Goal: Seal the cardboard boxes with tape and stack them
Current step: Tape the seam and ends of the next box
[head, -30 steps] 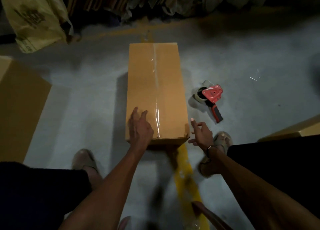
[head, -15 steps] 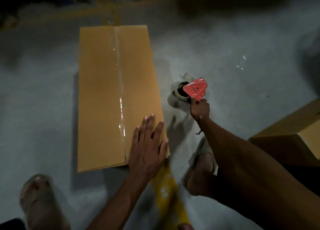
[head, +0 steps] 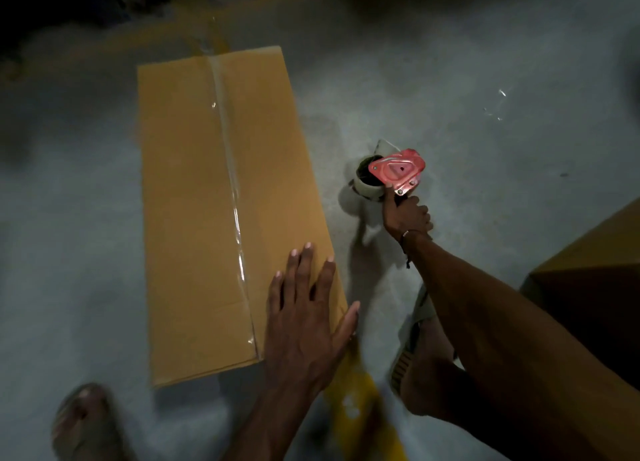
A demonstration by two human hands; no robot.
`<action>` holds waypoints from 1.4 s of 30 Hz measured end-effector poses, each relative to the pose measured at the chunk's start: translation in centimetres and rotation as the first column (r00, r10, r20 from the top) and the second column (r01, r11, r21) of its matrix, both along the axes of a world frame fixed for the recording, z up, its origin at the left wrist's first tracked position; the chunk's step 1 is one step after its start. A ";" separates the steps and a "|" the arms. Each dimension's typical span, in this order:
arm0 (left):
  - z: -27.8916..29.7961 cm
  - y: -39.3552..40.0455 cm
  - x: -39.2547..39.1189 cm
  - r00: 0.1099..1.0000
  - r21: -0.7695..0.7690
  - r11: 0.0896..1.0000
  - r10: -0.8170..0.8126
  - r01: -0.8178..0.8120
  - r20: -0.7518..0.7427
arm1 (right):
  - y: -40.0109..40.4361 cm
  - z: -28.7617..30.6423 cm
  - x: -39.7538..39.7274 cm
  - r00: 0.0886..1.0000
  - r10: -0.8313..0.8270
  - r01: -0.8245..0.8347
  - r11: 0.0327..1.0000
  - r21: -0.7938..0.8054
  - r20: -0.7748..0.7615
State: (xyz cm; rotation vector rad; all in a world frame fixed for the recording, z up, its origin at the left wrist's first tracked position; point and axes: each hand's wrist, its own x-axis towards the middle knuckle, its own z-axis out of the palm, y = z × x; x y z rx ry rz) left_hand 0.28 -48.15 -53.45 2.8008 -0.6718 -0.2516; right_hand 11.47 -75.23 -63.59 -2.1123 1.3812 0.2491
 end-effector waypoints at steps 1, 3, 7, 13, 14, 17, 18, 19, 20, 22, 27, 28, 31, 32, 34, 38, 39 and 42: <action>0.0 0.0 0.0 1.000 0.010 1.000 -0.001 0.001 -0.001 | 0.4 0.6 0.2 1.000 -0.024 0.025 0.999 0.021 -0.011; 0.1 -0.2 0.0 1.000 0.019 1.000 0.002 -0.002 -0.008 | 0.9 2.1 0.2 0.998 -0.068 0.068 0.996 0.062 -0.008; 0.4 -0.2 0.3 0.999 0.024 1.000 -0.012 0.013 -0.042 | 2.4 6.3 -0.6 0.990 -0.112 0.105 0.992 0.072 0.091; 4.8 0.6 2.0 0.965 0.144 0.977 -0.124 0.160 -0.231 | 5.0 16.7 -3.0 0.974 -0.041 0.038 0.999 0.020 0.221; 6.1 1.0 2.5 0.954 0.160 0.967 -0.151 0.196 -0.258 | 5.2 18.6 -3.5 0.970 -0.005 0.005 1.000 0.002 0.242; 10.8 2.7 3.8 0.943 0.244 0.939 -0.168 0.242 -0.289 | 5.8 24.4 -5.1 0.950 0.129 -0.122 0.992 -0.042 0.283; 12.8 3.7 3.9 0.948 0.266 0.937 -0.152 0.229 -0.280 | 6.3 26.5 -5.8 0.938 0.173 -0.169 0.985 -0.040 0.302; 14.7 4.7 4.0 0.952 0.280 0.936 -0.136 0.214 -0.274 | 6.8 28.3 -6.4 0.921 0.211 -0.212 0.977 -0.031 0.327; 16.5 5.6 4.0 0.955 0.280 0.939 -0.121 0.199 -0.272 | 7.3 30.0 -7.1 0.902 0.238 -0.252 0.968 -0.010 0.360; 20.2 8.1 3.2 0.962 0.229 0.963 -0.080 0.142 -0.260 | 8.8 33.2 -8.9 0.848 0.286 -0.342 0.938 0.048 0.447; 26.1 14.8 -0.8 0.932 -0.103 0.980 0.124 -0.169 -0.341 | 12.7 38.3 -15.1 0.743 0.294 -0.536 0.799 0.272 0.602; 27.0 15.7 -1.7 0.901 -0.160 0.957 0.162 -0.243 -0.403 | 13.4 38.9 -16.4 0.733 0.279 -0.554 0.774 0.307 0.621; 29.6 16.7 -4.5 0.734 -0.385 0.759 0.175 -0.525 -0.656 | 15.4 40.3 -19.6 0.710 0.257 -0.584 0.735 0.345 0.656; 30.3 16.7 -5.5 0.676 -0.435 0.663 0.147 -0.609 -0.722 | 16.1 40.7 -20.4 0.703 0.258 -0.594 0.725 0.349 0.663; 31.1 16.8 -7.5 0.573 -0.469 0.485 0.082 -0.738 -0.816 | 17.8 41.4 -21.5 0.691 0.260 -0.615 0.702 0.359 0.675; 31.9 16.6 -10.1 0.424 -0.432 0.218 -0.085 -0.875 -0.902 | 20.6 42.4 -22.3 0.667 0.282 -0.660 0.652 0.372 0.689; 31.9 16.6 -10.4 0.382 -0.404 0.158 -0.150 -0.901 -0.912 | 21.1 42.2 -22.6 0.659 0.292 -0.671 0.644 0.367 0.693; 31.8 16.9 -10.6 0.286 -0.311 0.017 -0.346 -0.950 -0.894 | 21.7 41.3 -23.1 0.658 0.318 -0.683 0.634 0.363 0.683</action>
